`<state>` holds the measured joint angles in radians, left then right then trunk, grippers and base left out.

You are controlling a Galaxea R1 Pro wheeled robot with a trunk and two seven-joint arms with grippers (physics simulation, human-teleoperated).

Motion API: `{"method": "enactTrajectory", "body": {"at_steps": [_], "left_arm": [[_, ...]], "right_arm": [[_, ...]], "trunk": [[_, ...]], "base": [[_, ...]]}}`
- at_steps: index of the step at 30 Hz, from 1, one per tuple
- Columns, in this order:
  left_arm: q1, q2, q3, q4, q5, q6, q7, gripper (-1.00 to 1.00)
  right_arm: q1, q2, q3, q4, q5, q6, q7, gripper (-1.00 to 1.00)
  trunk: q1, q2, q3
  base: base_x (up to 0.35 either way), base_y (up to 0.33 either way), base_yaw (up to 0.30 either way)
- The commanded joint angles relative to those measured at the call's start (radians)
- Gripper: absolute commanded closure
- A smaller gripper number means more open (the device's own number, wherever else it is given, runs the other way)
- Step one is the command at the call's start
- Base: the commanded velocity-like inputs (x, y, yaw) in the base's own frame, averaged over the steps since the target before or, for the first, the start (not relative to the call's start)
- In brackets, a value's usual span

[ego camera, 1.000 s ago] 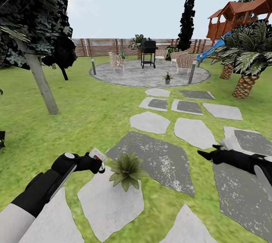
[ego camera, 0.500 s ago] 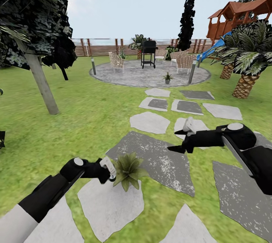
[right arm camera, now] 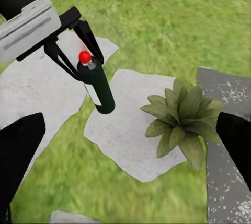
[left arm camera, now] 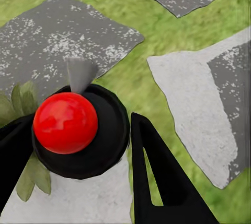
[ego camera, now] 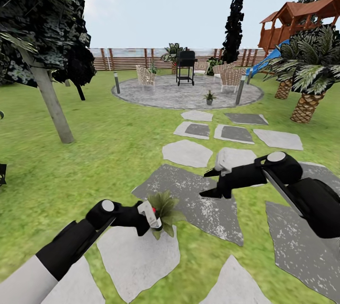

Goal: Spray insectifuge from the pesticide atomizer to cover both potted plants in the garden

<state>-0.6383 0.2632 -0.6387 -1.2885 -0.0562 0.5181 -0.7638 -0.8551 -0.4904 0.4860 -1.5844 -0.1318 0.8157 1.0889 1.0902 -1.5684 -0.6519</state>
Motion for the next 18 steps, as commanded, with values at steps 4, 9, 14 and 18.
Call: {"method": "enactTrajectory", "body": {"at_steps": [4, 9, 14, 18], "left_arm": [[-0.003, -0.014, -0.002, -0.002, -0.007, -0.001, -0.007, 1.00], [-0.006, -0.024, -0.002, -0.001, -0.007, 0.001, -0.012, 1.00], [-0.015, -0.029, -0.003, -0.001, -0.007, 0.013, -0.022, 1.00], [-0.026, -0.031, -0.003, -0.001, -0.030, 0.015, -0.071, 1.00]], "right_arm": [[-0.002, -0.002, 0.013, 0.000, -0.005, 0.007, -0.001, 1.00], [-0.002, -0.005, 0.018, 0.001, 0.031, 0.006, 0.001, 1.00], [-0.002, 0.000, 0.019, 0.001, 0.150, 0.006, 0.032, 1.00], [-0.009, 0.001, 0.019, 0.002, 0.170, 0.006, 0.043, 1.00]], "trunk": [[0.000, -0.001, -0.001], [0.000, -0.001, -0.001], [0.000, -0.001, -0.001], [0.000, -0.001, -0.001]], "base": [[0.000, 0.000, 0.000], [0.000, 0.000, 0.000], [0.000, 0.000, 0.000], [0.000, 0.000, 0.000]]}}
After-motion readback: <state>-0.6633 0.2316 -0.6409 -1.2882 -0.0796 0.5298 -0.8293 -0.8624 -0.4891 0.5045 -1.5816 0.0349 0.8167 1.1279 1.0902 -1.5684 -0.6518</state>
